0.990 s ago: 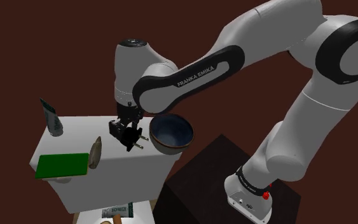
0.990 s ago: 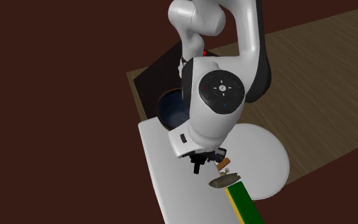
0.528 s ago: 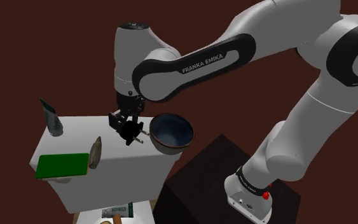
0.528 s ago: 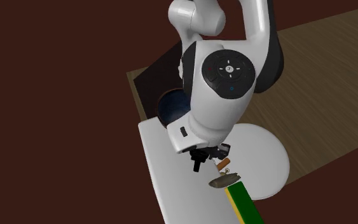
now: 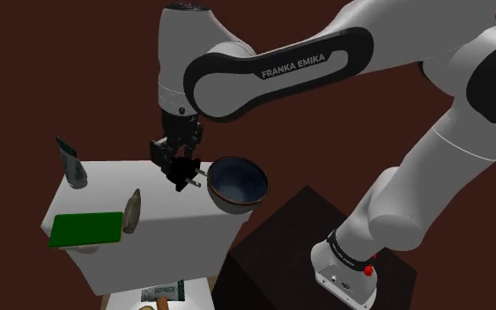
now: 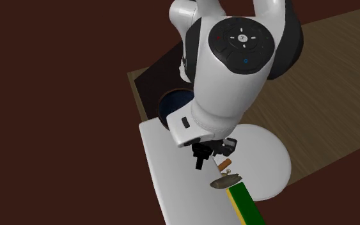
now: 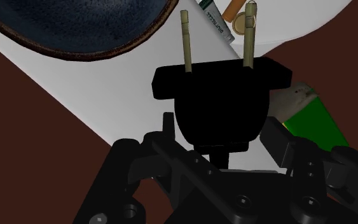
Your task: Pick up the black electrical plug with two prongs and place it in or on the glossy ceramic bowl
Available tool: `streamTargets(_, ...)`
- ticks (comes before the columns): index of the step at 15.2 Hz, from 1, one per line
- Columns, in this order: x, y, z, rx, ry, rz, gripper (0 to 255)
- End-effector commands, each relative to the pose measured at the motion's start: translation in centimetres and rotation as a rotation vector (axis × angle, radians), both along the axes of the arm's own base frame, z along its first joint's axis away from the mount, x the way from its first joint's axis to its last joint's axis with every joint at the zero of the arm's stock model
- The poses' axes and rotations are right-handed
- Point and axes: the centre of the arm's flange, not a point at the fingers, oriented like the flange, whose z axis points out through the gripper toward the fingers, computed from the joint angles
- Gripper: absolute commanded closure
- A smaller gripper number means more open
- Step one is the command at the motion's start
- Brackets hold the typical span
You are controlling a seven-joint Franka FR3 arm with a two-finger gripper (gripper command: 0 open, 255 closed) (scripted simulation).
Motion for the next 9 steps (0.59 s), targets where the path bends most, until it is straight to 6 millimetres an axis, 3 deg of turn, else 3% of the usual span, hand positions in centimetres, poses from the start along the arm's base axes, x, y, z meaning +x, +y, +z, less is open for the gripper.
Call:
streamTargets(1, 0.0, -0.1, 1.1, 0.000, 0.000, 0.000, 255)
streamTargets(9, 0.0, -0.1, 5.3, 0.000, 0.000, 0.000, 255)
